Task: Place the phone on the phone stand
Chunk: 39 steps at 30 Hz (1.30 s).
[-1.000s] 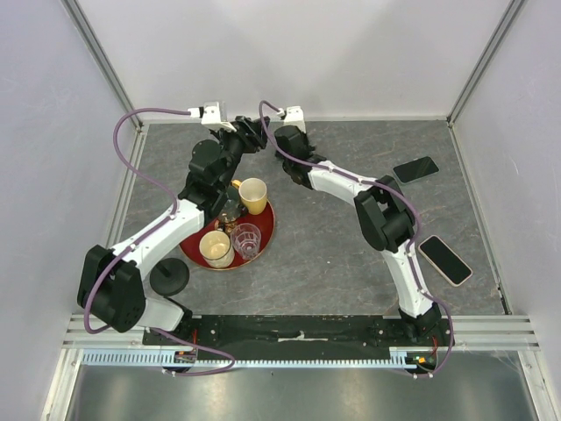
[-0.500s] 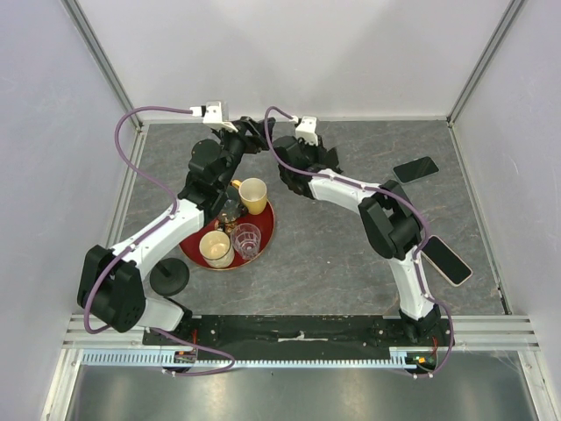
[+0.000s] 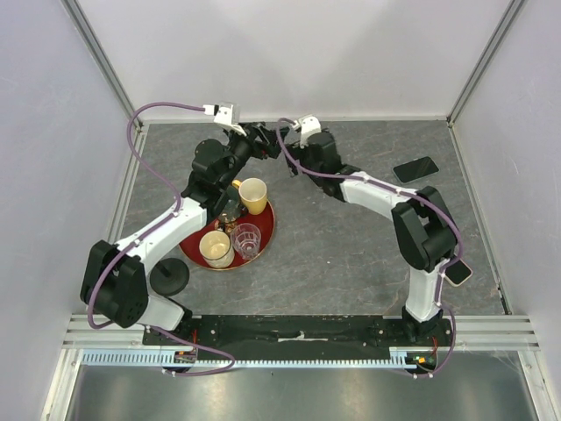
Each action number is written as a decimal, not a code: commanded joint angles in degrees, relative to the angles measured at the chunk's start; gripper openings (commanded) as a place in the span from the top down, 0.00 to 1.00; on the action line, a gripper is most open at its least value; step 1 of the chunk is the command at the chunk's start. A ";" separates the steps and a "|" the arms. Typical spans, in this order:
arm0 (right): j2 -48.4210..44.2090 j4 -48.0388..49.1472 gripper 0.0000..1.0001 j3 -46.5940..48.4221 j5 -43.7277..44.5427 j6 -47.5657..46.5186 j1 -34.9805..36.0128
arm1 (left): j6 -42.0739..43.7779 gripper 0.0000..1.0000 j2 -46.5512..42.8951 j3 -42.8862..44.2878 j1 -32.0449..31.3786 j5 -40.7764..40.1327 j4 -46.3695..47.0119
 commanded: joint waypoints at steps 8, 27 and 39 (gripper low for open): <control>-5.46 8.76 0.02 -9.39 -42.53 -3.36 -18.63 | -0.41 0.15 2.40 1.97 0.94 10.53 5.77; 2.17 7.01 0.02 -4.84 -38.83 -10.40 -17.05 | -2.87 0.15 4.33 2.76 1.29 14.66 7.01; 4.99 5.60 0.23 -1.92 -36.11 -8.47 -15.73 | -3.92 0.15 5.21 3.38 1.38 15.80 6.92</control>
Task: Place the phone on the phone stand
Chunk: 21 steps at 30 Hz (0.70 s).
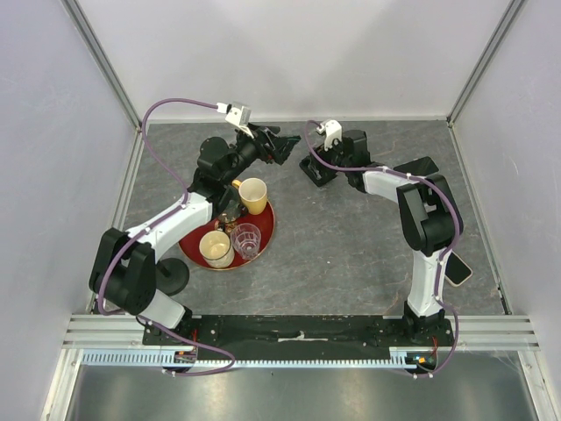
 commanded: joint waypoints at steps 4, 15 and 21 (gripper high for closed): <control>-0.27 2.10 0.40 1.77 3.74 2.33 0.22 | -1.94 0.15 0.65 2.59 0.20 2.01 3.18; -2.12 8.26 1.00 -0.43 29.13 10.14 -0.04 | -3.60 0.16 1.96 3.47 0.37 3.68 3.27; 0.86 5.02 1.00 7.19 36.09 11.82 -4.34 | -4.05 0.16 2.75 3.91 0.46 4.65 3.53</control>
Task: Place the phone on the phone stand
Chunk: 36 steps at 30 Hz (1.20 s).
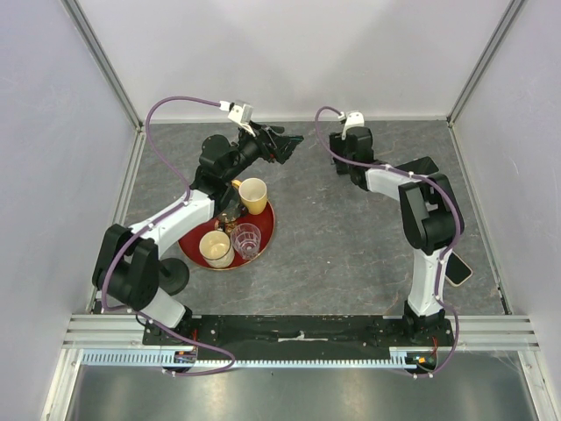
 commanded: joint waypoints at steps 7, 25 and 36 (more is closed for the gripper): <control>3.52 0.85 1.00 11.17 6.45 5.04 -7.51 | -3.38 0.17 2.39 3.43 1.14 3.94 4.17; 9.42 -0.49 1.00 17.60 -9.60 0.56 -13.40 | -10.14 0.20 8.80 6.33 1.84 10.18 8.29; 12.67 -3.89 0.81 21.19 -12.36 3.02 -14.28 | -10.85 0.20 8.02 5.46 1.76 11.32 9.89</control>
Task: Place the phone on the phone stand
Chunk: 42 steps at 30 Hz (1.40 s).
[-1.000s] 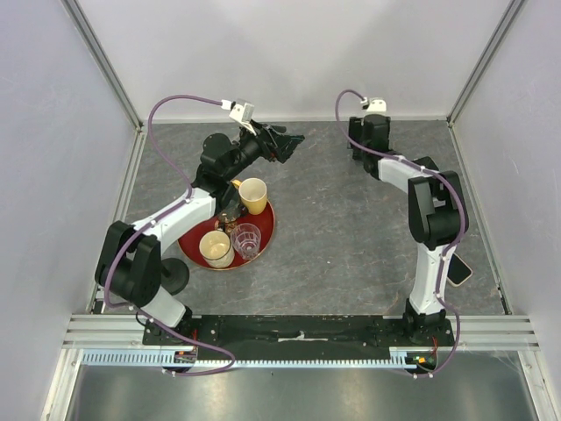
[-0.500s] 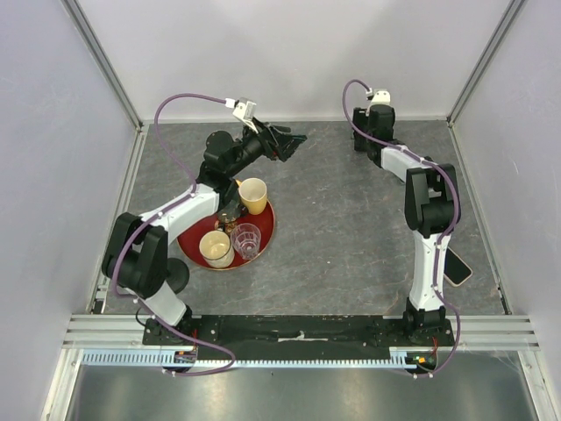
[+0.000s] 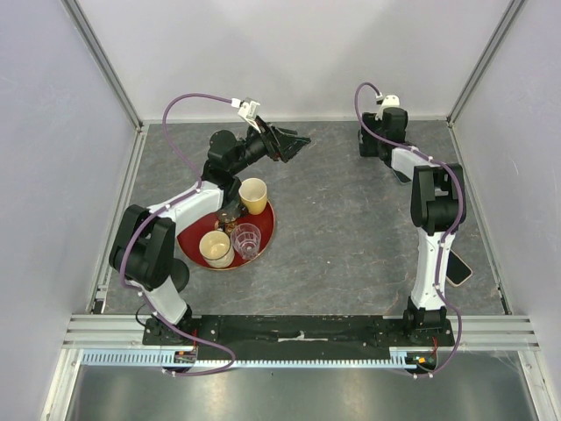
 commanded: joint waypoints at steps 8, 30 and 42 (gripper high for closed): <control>-0.78 -0.74 0.47 2.11 0.00 4.98 0.62 | 1.14 0.20 -3.58 0.09 0.29 -0.42 2.16; -5.79 -31.76 0.02 13.09 40.48 38.22 -1.57 | 2.11 0.20 -4.99 -0.43 0.47 -0.78 0.67; -5.17 -20.07 0.02 9.67 15.90 21.41 -1.05 | 2.02 0.20 -4.90 -0.52 0.47 -0.69 0.85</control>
